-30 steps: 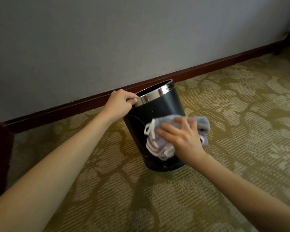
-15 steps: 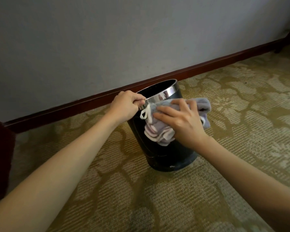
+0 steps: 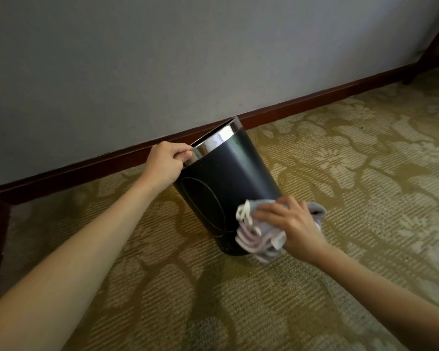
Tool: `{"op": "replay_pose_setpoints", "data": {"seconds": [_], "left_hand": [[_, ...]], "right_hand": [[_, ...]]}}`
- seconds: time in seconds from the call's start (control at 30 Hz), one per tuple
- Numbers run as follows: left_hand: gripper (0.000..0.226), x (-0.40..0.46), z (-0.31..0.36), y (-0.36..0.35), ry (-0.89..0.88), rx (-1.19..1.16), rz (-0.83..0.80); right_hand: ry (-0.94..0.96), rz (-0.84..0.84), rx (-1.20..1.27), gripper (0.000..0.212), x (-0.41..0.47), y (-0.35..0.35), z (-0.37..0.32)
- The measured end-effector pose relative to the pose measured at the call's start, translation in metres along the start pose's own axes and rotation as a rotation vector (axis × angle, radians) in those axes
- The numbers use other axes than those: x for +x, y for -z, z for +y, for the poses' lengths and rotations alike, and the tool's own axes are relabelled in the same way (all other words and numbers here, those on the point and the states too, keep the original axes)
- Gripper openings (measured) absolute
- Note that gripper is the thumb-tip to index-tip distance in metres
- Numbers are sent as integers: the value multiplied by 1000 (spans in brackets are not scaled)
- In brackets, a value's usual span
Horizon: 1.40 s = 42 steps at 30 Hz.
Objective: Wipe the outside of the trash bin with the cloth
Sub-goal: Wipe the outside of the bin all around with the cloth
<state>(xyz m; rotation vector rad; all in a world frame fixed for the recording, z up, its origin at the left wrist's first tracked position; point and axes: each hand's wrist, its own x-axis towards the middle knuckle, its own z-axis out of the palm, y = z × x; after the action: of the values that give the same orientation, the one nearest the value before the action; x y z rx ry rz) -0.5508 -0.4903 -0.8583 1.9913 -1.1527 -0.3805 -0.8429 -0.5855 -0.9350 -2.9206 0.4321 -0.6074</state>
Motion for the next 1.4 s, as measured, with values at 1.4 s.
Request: {"op": "replay_pose_setpoints", "data": {"seconds": [1.4], "left_hand": [[26, -59, 1, -25, 96, -149, 55]], "right_hand": [[-842, 310, 954, 17, 145, 43, 5]]}}
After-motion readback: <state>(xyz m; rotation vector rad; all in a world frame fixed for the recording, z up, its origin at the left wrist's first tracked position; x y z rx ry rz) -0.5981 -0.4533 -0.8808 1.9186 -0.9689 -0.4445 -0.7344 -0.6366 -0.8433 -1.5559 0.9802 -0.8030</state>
